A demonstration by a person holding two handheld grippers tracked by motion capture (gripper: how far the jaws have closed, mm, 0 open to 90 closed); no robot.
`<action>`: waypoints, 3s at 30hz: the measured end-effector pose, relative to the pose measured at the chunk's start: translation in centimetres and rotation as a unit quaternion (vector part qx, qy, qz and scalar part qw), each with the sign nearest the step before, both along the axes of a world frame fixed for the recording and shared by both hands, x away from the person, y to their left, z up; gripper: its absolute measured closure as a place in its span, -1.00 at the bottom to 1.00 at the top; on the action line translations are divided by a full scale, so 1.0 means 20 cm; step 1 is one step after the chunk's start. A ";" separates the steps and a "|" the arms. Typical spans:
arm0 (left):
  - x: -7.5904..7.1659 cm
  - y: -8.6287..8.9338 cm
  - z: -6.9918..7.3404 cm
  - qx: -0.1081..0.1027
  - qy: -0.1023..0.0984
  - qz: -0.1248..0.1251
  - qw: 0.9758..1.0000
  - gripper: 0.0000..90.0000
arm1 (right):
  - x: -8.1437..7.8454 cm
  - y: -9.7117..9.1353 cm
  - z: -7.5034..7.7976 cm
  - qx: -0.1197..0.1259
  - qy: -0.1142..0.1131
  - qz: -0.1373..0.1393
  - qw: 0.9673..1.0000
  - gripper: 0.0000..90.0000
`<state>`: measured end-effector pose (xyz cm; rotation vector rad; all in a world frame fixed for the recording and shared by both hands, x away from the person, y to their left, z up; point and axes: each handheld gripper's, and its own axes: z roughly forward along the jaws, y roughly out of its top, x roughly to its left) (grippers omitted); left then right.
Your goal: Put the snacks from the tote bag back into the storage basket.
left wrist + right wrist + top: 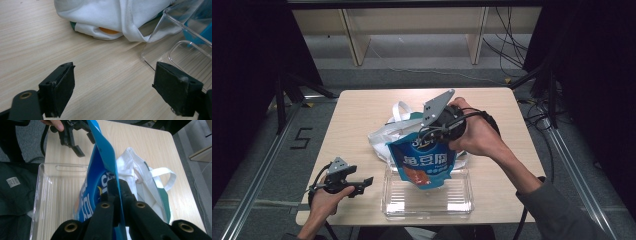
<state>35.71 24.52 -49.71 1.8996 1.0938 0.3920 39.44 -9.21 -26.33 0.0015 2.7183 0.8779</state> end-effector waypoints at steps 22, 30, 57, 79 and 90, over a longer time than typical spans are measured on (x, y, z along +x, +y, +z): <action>0.00 0.00 0.00 0.003 -0.001 -0.006 1.000 -0.63 | 0.07 -0.05 -0.10 0.005 0.023 -0.010 1.000 0.98; 0.00 -0.01 0.00 0.008 -0.001 -0.011 1.000 -0.63 | 0.05 -0.11 -0.06 0.053 0.023 -0.034 0.998 0.33; 0.01 0.00 -0.01 0.004 0.000 -0.006 1.000 -0.63 | -0.06 -0.56 -0.10 0.137 0.024 -0.111 0.984 -0.09; 0.01 0.00 0.01 0.024 0.002 -0.024 0.999 -0.63 | -0.01 -0.78 -0.38 0.190 0.059 -0.185 0.962 -0.11; 0.02 -0.01 0.00 0.001 0.005 -0.002 1.000 -0.63 | 0.04 -0.86 -0.51 0.187 0.086 -0.224 0.953 -0.15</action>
